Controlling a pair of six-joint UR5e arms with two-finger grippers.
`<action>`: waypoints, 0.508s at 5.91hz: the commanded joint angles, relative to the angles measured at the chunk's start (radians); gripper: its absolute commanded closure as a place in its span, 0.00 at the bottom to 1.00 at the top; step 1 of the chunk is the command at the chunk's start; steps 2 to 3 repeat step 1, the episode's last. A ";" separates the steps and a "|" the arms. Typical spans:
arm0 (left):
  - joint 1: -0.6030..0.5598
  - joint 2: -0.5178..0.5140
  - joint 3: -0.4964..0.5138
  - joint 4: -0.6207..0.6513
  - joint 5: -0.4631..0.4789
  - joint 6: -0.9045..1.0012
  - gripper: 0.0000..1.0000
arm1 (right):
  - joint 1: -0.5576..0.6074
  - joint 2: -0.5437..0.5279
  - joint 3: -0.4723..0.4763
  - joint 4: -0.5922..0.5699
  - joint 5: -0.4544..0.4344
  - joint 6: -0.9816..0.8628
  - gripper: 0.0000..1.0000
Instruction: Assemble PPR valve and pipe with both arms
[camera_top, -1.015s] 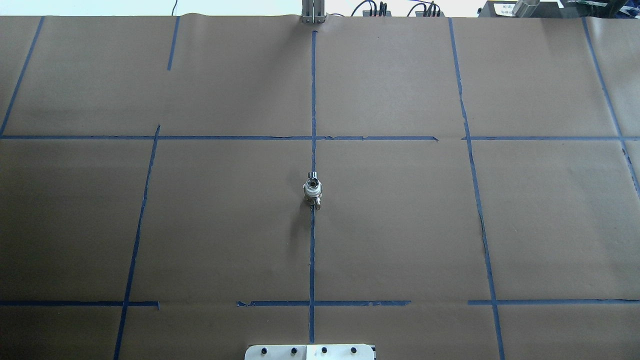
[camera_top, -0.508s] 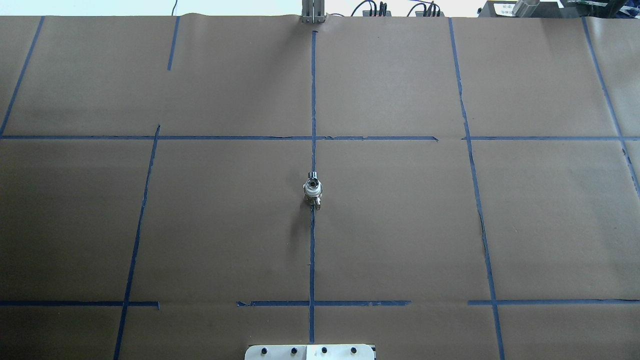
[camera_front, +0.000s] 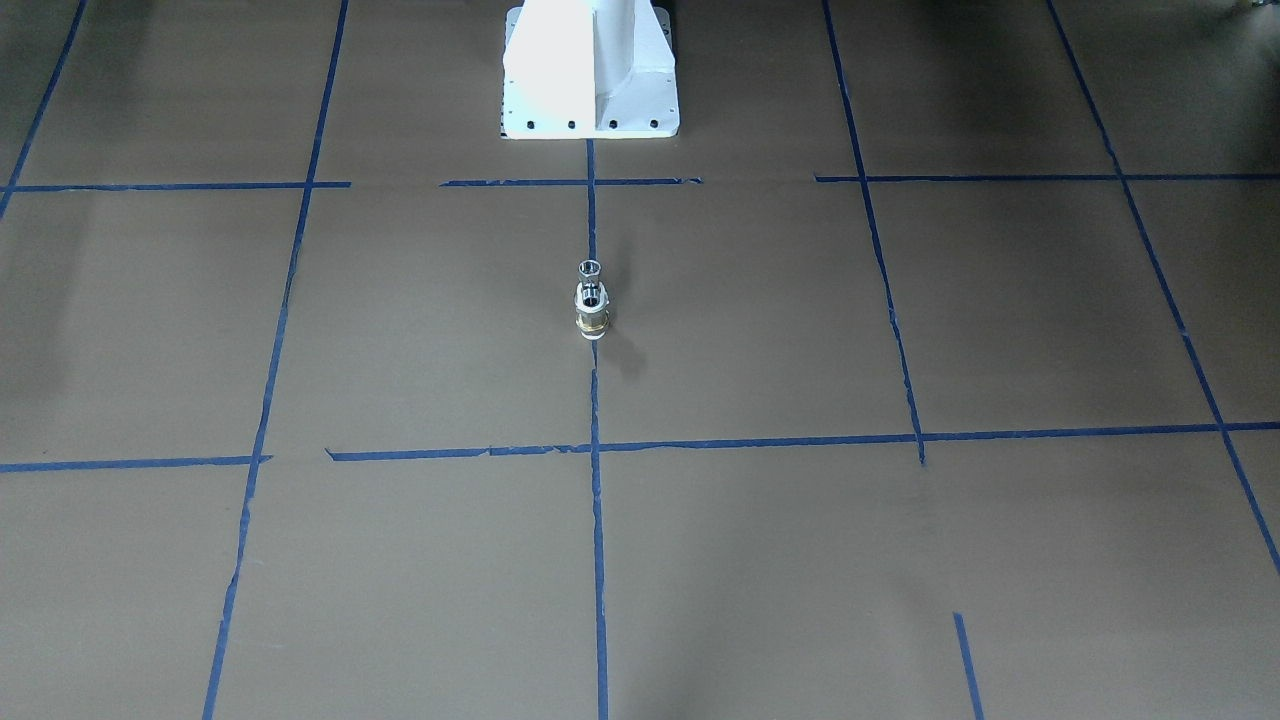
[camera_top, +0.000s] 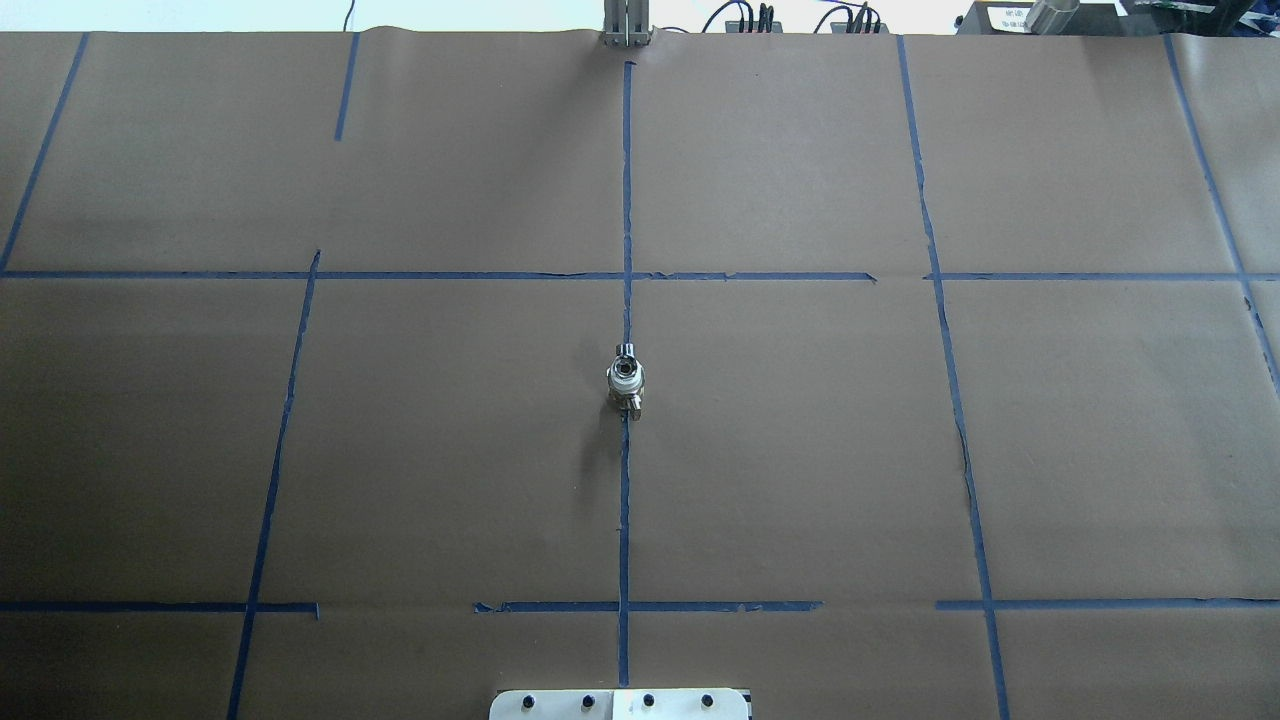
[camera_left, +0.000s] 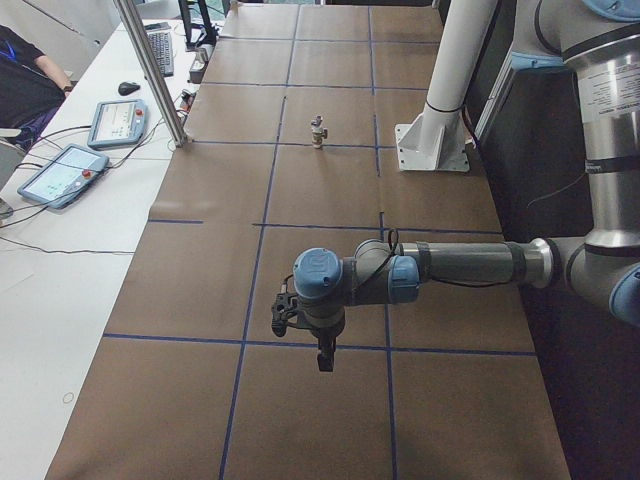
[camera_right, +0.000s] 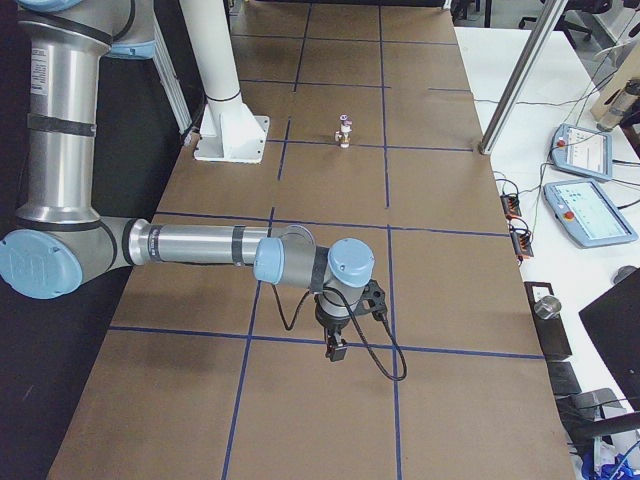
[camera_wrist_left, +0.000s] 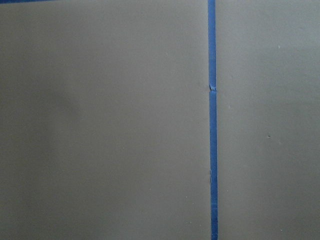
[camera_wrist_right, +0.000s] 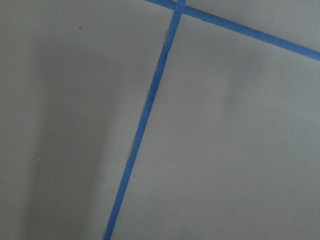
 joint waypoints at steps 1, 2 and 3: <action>0.000 0.000 0.000 -0.002 0.000 0.000 0.00 | -0.001 0.000 -0.001 0.000 0.000 0.000 0.00; 0.000 0.000 0.000 -0.002 0.000 0.000 0.00 | -0.001 0.000 -0.001 0.000 0.000 0.000 0.00; 0.000 0.000 0.000 -0.002 0.000 0.000 0.00 | -0.001 0.000 -0.001 0.000 0.000 0.000 0.00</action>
